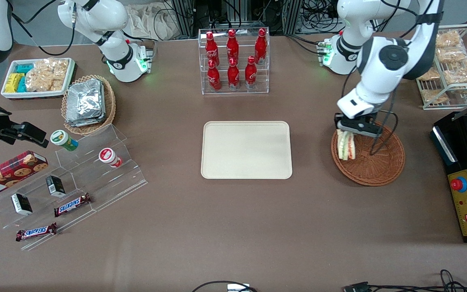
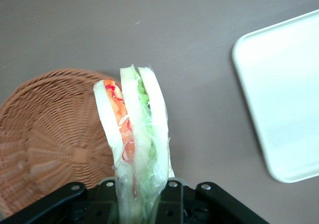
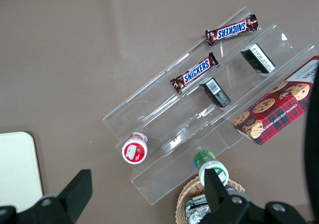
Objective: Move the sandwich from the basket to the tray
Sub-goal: 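Carry the sandwich over the white tray and lower it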
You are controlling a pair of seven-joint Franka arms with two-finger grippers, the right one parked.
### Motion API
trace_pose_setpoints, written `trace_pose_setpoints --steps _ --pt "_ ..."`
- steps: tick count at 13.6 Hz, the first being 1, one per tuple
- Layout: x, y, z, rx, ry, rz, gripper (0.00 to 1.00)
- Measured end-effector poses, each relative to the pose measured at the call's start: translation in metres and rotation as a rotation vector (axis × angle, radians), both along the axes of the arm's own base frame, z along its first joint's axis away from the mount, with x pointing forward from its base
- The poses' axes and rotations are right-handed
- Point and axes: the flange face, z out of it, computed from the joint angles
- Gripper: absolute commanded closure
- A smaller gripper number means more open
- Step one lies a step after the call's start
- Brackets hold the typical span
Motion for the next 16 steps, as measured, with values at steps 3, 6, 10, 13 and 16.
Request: trace_pose_setpoints --steps 3,6,10,13,16 --pt "-0.011 -0.056 0.008 -0.013 -0.013 0.01 0.95" --pt "-0.014 -0.099 -0.002 -0.043 0.015 0.008 0.95" --pt "-0.007 -0.135 -0.024 -0.09 0.086 -0.018 0.94" --pt "0.003 -0.147 -0.044 -0.088 0.119 -0.013 0.94" --pt "0.022 -0.16 -0.065 -0.085 0.135 0.03 0.94"
